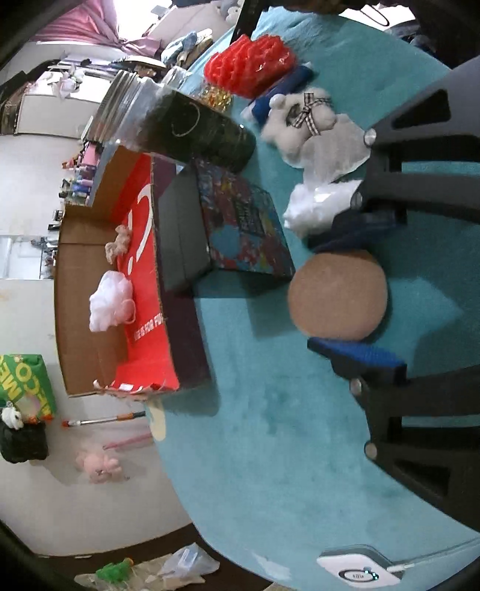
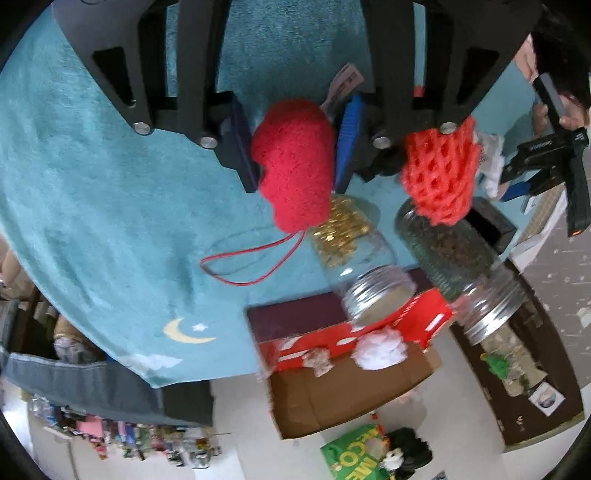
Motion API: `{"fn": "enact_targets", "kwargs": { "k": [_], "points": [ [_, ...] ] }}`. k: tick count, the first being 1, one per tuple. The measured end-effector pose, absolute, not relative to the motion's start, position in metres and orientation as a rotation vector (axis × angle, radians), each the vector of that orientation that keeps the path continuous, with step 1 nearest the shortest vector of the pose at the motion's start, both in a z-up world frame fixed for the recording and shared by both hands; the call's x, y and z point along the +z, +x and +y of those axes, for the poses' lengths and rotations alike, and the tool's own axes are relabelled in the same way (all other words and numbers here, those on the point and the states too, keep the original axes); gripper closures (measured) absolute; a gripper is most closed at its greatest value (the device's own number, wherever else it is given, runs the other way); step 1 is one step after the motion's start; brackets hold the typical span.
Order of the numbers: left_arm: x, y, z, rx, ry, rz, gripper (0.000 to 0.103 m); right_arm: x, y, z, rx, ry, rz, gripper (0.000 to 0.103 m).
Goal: Organize soft objects
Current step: 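Carry the sponge with the left gripper while the right gripper carries the red pouch toward the box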
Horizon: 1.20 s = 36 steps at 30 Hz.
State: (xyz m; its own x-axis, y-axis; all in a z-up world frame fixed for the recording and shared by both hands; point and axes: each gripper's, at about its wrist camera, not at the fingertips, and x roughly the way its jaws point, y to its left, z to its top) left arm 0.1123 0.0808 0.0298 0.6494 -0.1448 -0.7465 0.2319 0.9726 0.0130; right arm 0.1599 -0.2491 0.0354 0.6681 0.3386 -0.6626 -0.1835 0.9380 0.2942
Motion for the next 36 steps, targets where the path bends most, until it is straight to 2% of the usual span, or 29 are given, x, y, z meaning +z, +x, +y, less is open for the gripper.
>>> {"fn": "enact_targets", "kwargs": {
  "k": [2,5,15,25,36],
  "points": [
    [0.034,0.111,0.083,-0.239,0.076,0.837,0.081,0.039,0.156,-0.25,0.304,0.212,0.76,0.068],
    [0.049,0.105,0.083,-0.242,0.054,0.798,0.083,0.049,0.149,-0.253,0.301,0.222,0.718,0.068],
    [0.081,0.087,0.037,-0.421,0.066,0.701,0.084,0.086,0.122,-0.243,0.329,0.178,0.556,0.068],
    [0.072,0.098,-0.011,-0.547,0.067,0.714,0.084,0.084,0.11,-0.204,0.459,0.144,0.53,0.068],
    [0.064,0.099,-0.012,-0.547,0.049,0.729,0.084,0.077,0.112,-0.193,0.473,0.131,0.546,0.068]
  ]
}}
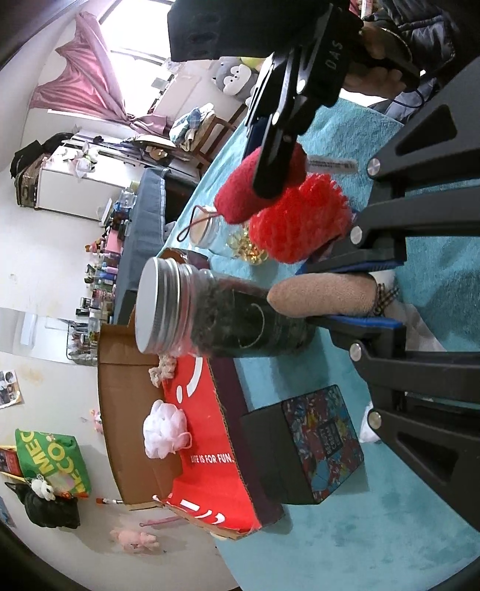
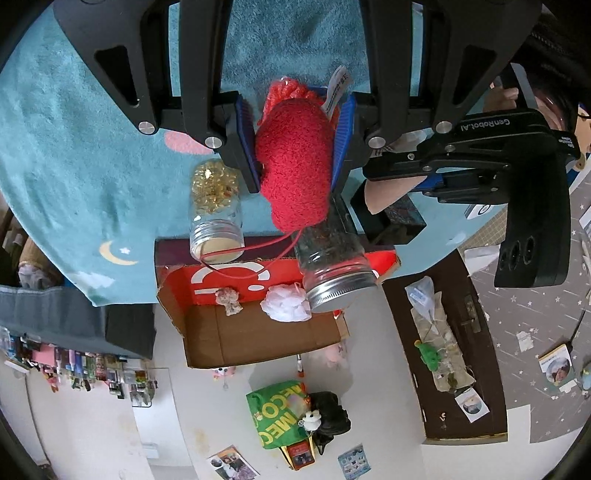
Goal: Organize soft objects
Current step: 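Carry the sponge with the left gripper while the right gripper carries the red pouch toward the box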
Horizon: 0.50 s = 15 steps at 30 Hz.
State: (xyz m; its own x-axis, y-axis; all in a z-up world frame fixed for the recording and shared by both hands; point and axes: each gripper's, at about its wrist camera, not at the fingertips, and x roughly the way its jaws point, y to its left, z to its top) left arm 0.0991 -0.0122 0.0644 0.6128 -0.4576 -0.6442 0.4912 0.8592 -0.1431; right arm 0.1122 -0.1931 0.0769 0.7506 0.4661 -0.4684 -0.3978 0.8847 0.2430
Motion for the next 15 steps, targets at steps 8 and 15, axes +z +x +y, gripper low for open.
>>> {"fn": "enact_targets", "kwargs": {
  "k": [8,15],
  "points": [
    [0.062,0.097,0.014,-0.557,-0.03,0.761,0.084,0.078,0.107,-0.21,0.451,0.152,0.51,0.068],
    [0.06,0.095,0.053,-0.473,-0.061,0.788,0.084,0.075,0.111,-0.238,0.378,0.185,0.529,0.068]
  ]
}}
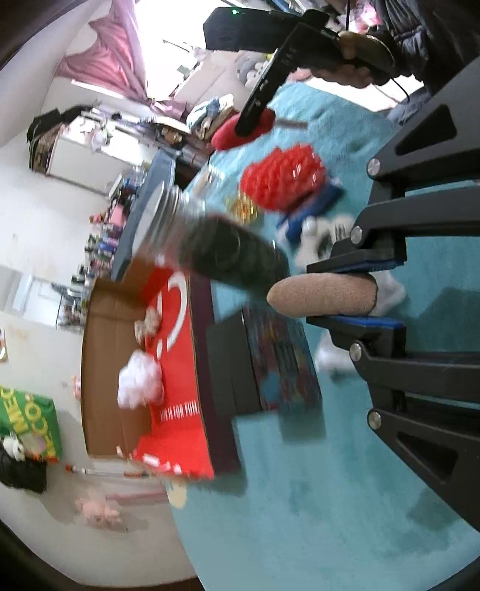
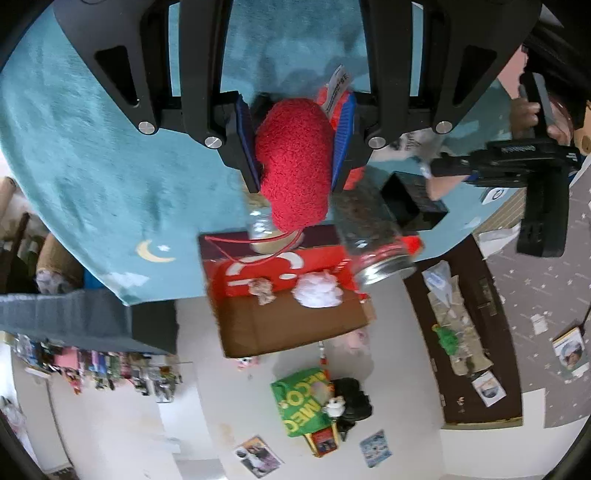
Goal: Organize soft objects
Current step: 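Carry the sponge with the left gripper while the right gripper carries the red pouch toward the box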
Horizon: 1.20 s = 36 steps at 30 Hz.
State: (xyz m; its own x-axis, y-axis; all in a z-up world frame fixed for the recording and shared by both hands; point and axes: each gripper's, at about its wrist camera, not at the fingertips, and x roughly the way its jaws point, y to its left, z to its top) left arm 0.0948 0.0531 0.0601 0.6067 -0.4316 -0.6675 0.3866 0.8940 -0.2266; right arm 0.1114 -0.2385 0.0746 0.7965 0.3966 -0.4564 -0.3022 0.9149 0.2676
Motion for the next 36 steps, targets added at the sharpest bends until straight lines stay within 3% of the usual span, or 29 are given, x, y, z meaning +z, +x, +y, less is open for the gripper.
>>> {"fn": "enact_targets", "kwargs": {
  "k": [14,36],
  "points": [
    [0.047,0.117,0.099,-0.327,0.045,0.848,0.084,0.062,0.163,-0.267,0.326,0.146,0.698,0.068],
    [0.06,0.186,0.106,-0.494,0.242,0.786,0.084,0.075,0.238,-0.25,0.507,-0.138,0.706,0.068]
  ]
}}
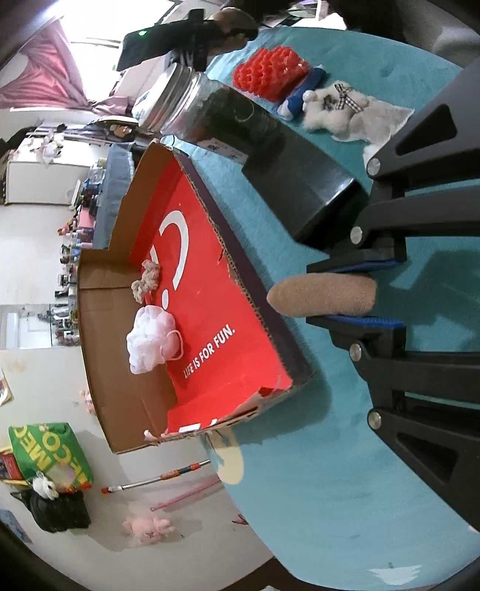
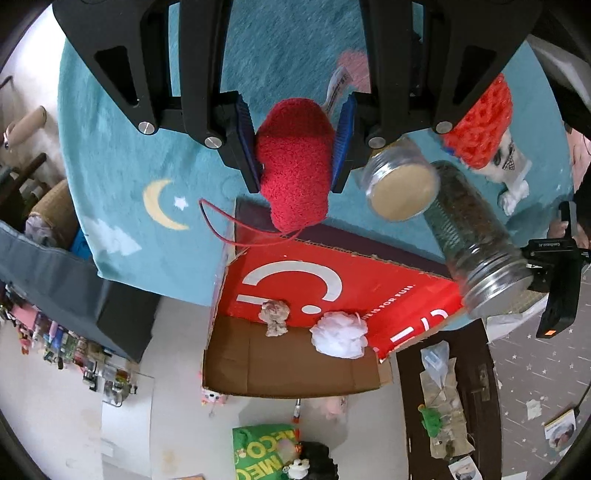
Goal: Organize soft objects
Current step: 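Carry the sponge with the left gripper while the right gripper carries the red pouch toward the box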
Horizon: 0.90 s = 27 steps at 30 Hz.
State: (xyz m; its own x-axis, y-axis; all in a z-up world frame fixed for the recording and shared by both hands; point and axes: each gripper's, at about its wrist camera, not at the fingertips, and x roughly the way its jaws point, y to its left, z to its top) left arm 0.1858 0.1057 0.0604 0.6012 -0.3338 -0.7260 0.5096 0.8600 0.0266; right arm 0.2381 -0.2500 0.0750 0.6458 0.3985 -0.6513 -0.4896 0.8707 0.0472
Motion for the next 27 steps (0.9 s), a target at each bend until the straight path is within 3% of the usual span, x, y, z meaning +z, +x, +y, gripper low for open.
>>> {"fn": "enact_targets", "kwargs": {
  "k": [27],
  "points": [
    [0.093,0.256,0.071,-0.522,0.2,0.831,0.083,0.119,0.293,-0.21,0.692,-0.149,0.678,0.068]
  ]
}}
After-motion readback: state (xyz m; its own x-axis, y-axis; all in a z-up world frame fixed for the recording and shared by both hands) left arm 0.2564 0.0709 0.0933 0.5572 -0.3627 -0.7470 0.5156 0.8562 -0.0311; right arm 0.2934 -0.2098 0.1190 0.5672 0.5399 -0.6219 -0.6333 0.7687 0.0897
